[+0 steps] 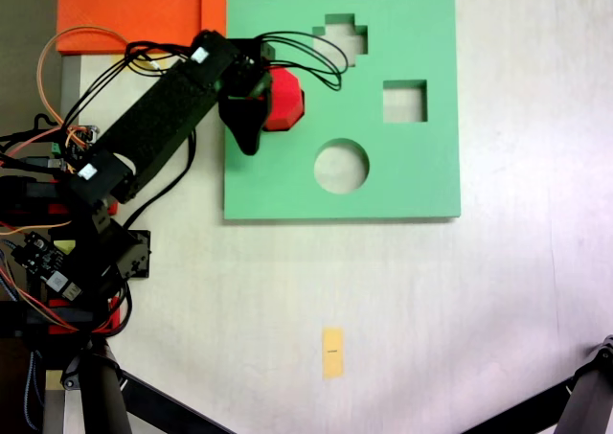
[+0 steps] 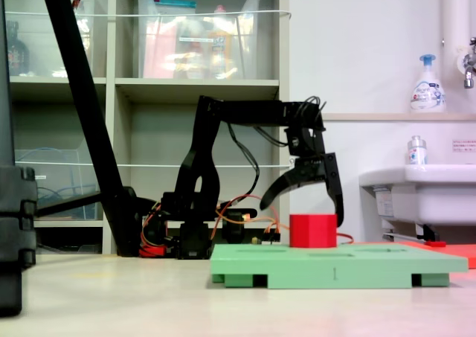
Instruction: Put the octagonal pillar block into the corresponding hole
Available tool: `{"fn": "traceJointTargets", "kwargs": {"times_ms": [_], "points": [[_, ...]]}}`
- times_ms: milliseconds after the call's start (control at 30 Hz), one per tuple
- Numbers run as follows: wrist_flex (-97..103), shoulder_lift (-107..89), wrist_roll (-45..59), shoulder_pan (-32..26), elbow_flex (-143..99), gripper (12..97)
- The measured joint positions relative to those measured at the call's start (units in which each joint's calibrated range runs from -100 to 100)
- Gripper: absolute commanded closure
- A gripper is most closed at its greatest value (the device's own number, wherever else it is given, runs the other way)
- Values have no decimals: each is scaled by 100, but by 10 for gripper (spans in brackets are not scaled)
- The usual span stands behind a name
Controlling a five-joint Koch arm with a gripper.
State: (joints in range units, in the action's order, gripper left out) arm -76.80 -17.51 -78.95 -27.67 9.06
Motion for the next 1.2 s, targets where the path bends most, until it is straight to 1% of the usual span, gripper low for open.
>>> {"fn": "traceJointTargets", "kwargs": {"times_ms": [167, 200, 400, 533, 667, 733, 800, 833, 900, 967, 1133, 1200], "points": [[-10, -684, 98, 0, 0, 189], [-39, -848, 127, 0, 0, 131], [-607, -1149, 532, 88, 755, 130], [-871, -1806, 1031, 357, 755, 131], [-910, -2585, 1709, 796, 755, 132], [-910, -2927, 2178, 1060, 755, 132], [-920, -3256, 2950, 1343, 941, 135], [-891, -3420, 3248, 1490, 1019, 171], [-715, -3721, 3878, 1753, 1049, 278], [-480, -4036, 4342, 2007, 1049, 354], [489, -4323, 5372, 2725, 1039, 481], [1136, -4432, 5685, 2999, 941, 510]]}}
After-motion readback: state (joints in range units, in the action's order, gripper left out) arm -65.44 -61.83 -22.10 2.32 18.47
